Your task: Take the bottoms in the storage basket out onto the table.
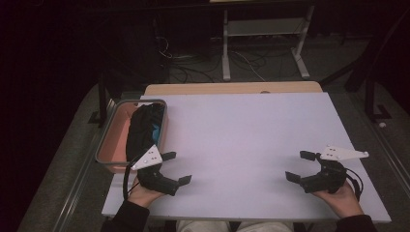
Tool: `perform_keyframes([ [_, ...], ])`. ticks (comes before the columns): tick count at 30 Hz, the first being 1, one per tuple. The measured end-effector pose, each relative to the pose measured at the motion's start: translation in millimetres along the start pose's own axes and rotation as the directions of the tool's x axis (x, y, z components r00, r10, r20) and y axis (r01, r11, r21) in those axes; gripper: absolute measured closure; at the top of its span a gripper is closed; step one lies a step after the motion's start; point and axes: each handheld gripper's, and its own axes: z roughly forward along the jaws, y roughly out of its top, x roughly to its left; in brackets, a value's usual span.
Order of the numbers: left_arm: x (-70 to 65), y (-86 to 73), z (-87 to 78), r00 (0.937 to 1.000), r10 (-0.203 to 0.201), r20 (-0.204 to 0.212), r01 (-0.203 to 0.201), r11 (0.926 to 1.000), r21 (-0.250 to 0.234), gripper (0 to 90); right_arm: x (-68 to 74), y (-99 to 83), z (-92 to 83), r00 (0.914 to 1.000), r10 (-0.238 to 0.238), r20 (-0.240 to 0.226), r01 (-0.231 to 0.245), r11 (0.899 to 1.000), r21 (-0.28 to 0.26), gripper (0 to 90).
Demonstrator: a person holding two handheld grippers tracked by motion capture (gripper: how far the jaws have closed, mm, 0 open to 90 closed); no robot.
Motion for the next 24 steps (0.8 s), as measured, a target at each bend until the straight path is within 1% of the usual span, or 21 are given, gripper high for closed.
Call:
perform_keyframes([
  [4, 0.0, 0.1, 0.3, 1.0000, -0.003, 0.000, 0.003, 1.0000, 0.003, 0.0, 0.4, 0.0, -0.3, 1.0000, -0.002, 0.000, 0.002, 1.000, 0.000, 0.0],
  [6, -1.0, 0.0, 0.6, 1.0000, -0.001, -0.005, 0.001, 0.9999, 0.012, 0.0, 1.0, 0.2, -0.8, 1.0000, -0.002, 0.000, 0.002, 1.000, -0.002, 0.0],
  [12, -3.6, -0.3, -0.3, 1.0000, 0.001, -0.005, -0.001, 0.9999, 0.012, 0.0, 2.4, 0.8, -0.3, 1.0000, -0.002, 0.002, 0.002, 1.000, -0.004, 0.0],
  [18, -4.2, 0.4, -1.2, 0.9998, -0.005, -0.018, 0.005, 1.0000, 0.007, 0.0, 0.7, 0.6, -3.0, 0.9999, 0.000, 0.013, 0.000, 1.000, -0.009, 0.0],
  [24, -8.6, 1.7, 1.2, 0.9998, -0.002, -0.020, 0.002, 0.9997, 0.024, 0.0, -0.3, 0.4, -5.0, 0.9998, 0.004, 0.020, -0.004, 1.000, -0.013, 0.0],
])
